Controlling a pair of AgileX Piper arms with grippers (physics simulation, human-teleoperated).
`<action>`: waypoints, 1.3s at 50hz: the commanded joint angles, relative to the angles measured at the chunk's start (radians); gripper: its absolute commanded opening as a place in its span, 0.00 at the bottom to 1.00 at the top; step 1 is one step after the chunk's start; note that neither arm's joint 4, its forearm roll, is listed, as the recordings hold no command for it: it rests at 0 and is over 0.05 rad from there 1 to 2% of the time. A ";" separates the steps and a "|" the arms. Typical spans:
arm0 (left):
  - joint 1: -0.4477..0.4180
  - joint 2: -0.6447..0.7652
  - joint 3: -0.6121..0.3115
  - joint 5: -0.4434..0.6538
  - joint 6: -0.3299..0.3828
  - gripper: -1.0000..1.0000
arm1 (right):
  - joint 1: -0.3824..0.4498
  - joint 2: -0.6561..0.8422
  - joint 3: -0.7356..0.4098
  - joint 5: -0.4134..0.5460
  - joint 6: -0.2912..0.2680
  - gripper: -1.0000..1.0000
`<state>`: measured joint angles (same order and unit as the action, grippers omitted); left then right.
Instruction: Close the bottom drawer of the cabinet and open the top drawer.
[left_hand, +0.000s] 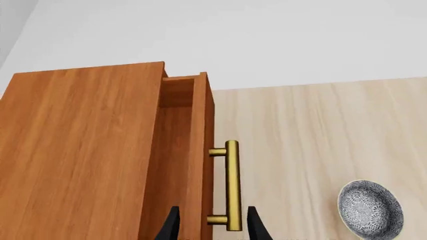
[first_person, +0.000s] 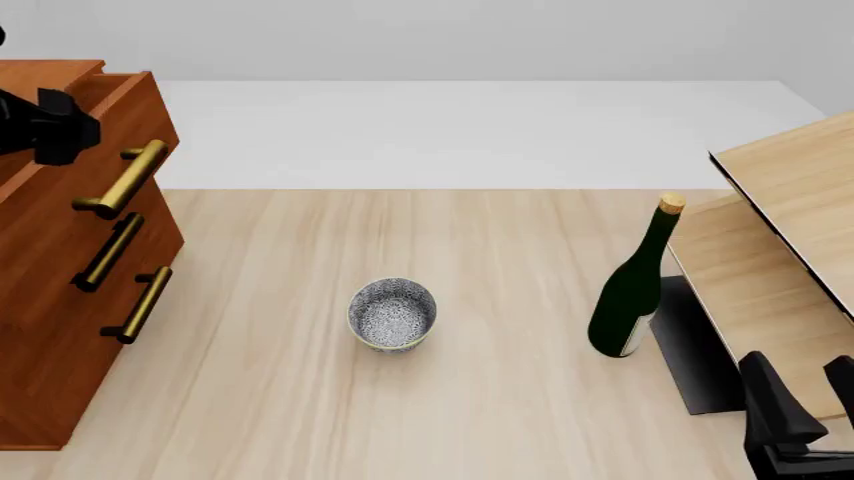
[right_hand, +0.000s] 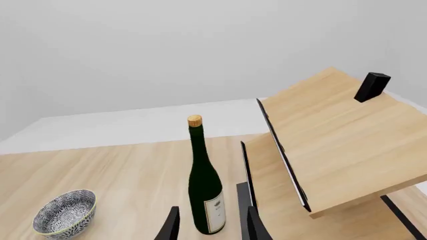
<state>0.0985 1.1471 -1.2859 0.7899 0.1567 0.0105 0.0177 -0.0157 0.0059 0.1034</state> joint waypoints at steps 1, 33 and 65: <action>0.014 -0.012 0.038 -0.017 -0.008 1.00 | 0.002 -0.007 0.000 0.006 -0.005 1.00; 0.026 -0.031 0.129 -0.064 -0.057 1.00 | 0.006 -0.014 0.002 0.011 -0.013 1.00; 0.020 -0.022 0.183 -0.094 -0.084 1.00 | 0.004 -0.013 0.003 0.009 -0.014 1.00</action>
<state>0.1252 1.1213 -1.1195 0.7055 0.0840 0.0158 0.0046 -0.0133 0.0158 0.0904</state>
